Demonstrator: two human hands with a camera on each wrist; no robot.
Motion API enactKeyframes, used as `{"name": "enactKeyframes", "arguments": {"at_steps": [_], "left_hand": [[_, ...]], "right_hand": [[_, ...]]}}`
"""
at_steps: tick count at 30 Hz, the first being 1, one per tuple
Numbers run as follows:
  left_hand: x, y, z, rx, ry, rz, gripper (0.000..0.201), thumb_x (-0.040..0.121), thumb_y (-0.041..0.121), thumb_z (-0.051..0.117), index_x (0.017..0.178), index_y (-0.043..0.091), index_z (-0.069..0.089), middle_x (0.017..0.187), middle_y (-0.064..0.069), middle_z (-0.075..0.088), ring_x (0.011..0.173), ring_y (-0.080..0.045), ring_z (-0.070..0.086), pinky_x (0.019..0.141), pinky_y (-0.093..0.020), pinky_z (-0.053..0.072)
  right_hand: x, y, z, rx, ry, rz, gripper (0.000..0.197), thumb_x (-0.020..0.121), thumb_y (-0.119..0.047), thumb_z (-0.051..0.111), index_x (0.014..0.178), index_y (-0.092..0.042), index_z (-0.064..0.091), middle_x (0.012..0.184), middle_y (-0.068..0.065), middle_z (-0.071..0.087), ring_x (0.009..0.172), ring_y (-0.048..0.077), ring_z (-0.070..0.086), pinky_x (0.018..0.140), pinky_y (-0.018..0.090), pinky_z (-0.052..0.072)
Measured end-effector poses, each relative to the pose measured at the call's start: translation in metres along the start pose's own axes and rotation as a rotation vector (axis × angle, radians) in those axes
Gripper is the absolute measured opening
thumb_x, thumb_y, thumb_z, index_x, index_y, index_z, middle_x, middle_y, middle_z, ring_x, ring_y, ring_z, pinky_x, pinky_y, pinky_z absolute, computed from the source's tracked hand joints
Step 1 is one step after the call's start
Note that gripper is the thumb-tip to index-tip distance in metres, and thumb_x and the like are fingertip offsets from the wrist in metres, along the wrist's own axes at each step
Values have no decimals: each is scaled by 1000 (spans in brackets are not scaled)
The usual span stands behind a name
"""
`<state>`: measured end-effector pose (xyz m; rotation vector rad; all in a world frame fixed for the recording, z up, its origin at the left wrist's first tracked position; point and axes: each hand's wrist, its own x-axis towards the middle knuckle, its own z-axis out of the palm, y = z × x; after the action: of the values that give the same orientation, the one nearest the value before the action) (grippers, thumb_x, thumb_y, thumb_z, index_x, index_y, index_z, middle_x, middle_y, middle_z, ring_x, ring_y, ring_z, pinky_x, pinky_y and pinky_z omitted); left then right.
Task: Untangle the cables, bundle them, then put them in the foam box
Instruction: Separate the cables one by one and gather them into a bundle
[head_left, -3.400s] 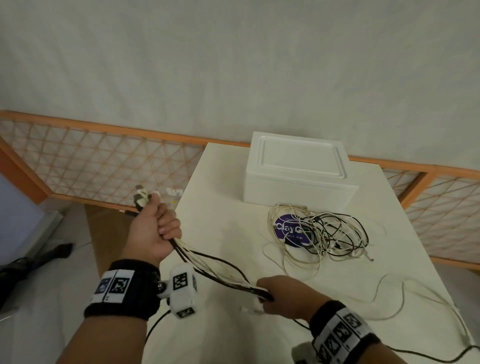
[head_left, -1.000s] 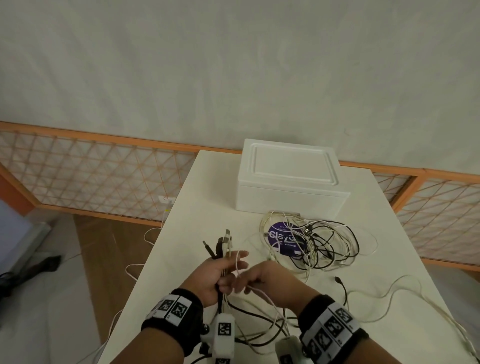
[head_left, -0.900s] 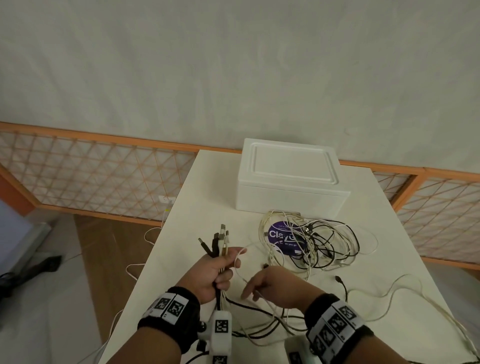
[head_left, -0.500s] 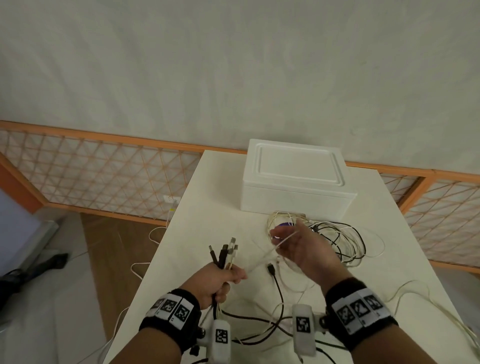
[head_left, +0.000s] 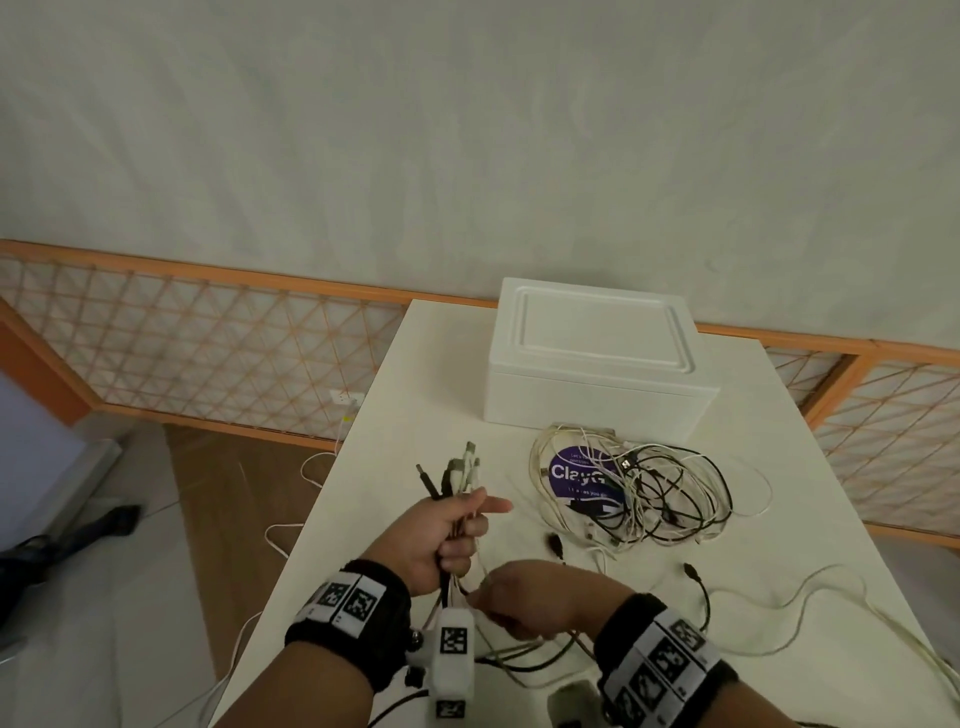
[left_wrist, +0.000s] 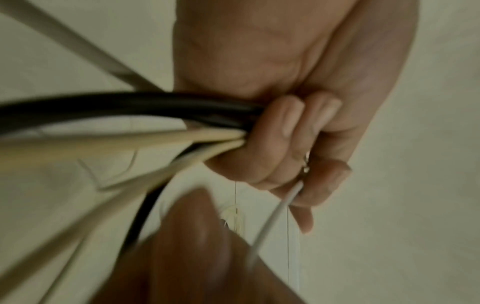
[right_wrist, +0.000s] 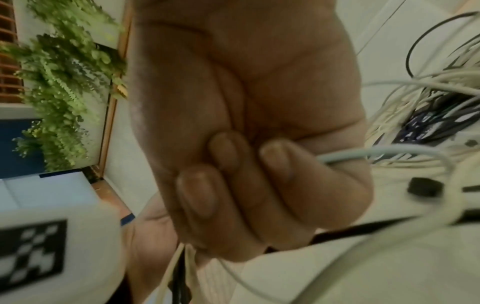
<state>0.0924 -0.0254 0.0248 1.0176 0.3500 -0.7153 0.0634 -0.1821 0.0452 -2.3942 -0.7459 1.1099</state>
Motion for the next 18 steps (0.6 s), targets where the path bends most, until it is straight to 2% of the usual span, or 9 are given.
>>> {"name": "enactKeyframes", "arguments": {"at_steps": [1,3,5,8,10,13,16,18], "left_hand": [[2,0,-4,-67,28,32,28,97,26,47,102,5,64,57,4,46,32,-3,23,32,-16,17],[4,1,-12,-220,111,111,19,93,22,52,96,6,62,61,3,54,31,-3,25,31,-14,19],[5,3,-21,-378,198,167,13,93,19,52,90,10,60,65,3,61,30,-4,26,31,-13,21],[4,8,-38,-547,307,236,18,99,19,46,86,13,58,69,5,66,29,-3,26,31,-13,21],[1,10,-49,-539,351,273,21,100,21,45,85,13,59,73,6,66,29,-3,26,31,-13,21],[0,8,-52,-493,358,300,22,100,22,46,87,13,61,71,6,68,30,-3,27,31,-13,22],[5,6,-48,-486,369,319,19,99,22,47,88,14,61,67,5,65,30,-4,27,32,-13,23],[7,6,-48,-498,394,342,20,100,23,47,85,15,57,61,5,58,30,-4,27,32,-13,22]], "right_hand": [[-4,1,-4,133,29,23,21,98,-24,46,79,-24,54,76,-4,51,66,11,46,65,24,39],[-15,7,-12,320,177,61,33,96,-39,48,67,-24,46,64,-9,48,57,5,44,59,19,38],[-26,20,-19,281,287,76,40,94,-49,47,65,-21,45,60,-8,48,55,5,45,61,22,39],[-47,52,-29,266,384,97,46,92,-53,48,59,-21,47,54,-9,47,52,4,42,60,24,38],[-65,76,-39,266,459,166,50,89,-56,48,51,-22,50,47,-8,46,47,4,39,57,24,36],[-90,98,-47,152,472,328,53,83,-62,50,45,-25,55,48,-6,49,49,6,46,58,22,40],[-97,102,-49,82,446,421,54,83,-62,50,48,-23,58,54,-4,52,54,6,52,62,22,43],[-103,101,-52,71,481,435,54,77,-67,50,51,-21,60,51,-4,53,52,5,51,60,20,41]]}}
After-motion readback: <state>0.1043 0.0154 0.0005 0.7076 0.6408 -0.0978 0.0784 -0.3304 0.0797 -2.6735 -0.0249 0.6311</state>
